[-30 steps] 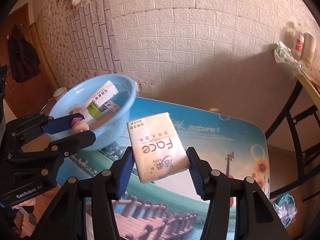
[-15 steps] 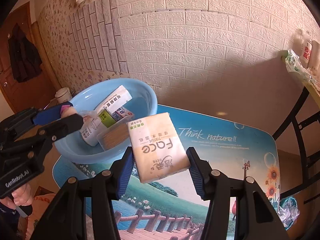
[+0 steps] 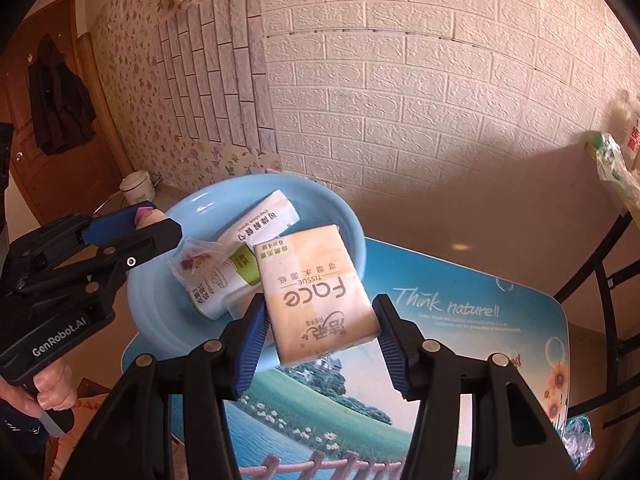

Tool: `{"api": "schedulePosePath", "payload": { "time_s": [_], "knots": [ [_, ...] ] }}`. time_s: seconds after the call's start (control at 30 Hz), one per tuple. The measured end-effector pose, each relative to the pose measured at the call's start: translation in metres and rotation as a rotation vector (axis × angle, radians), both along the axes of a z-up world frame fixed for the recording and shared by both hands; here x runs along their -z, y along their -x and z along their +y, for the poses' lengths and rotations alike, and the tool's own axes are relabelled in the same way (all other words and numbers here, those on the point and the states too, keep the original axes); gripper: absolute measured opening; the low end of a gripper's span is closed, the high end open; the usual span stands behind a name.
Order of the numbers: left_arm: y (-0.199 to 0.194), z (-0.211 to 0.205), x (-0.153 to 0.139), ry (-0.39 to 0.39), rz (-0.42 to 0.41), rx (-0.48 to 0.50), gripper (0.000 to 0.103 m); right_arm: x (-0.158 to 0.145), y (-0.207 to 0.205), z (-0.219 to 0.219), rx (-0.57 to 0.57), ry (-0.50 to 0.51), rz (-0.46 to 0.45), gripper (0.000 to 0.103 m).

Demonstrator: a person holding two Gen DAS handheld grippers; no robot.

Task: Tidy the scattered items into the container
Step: 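Carry the figurine and tissue pack over the blue basin with both grippers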

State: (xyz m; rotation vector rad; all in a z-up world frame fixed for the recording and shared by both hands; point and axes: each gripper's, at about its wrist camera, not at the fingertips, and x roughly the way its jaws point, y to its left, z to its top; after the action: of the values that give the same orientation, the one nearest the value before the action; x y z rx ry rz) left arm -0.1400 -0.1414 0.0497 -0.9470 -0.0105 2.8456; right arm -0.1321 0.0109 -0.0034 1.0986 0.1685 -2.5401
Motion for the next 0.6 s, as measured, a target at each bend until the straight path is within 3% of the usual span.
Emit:
{"api": "schedulePosePath", "payload": {
  "time_s": [0.6],
  "knots": [
    [0.029, -0.031, 0.031, -0.014, -0.059, -0.02, 0.033, 0.027, 0.024, -0.047, -0.059, -0.023, -0.05, 0.054]
  ]
}}
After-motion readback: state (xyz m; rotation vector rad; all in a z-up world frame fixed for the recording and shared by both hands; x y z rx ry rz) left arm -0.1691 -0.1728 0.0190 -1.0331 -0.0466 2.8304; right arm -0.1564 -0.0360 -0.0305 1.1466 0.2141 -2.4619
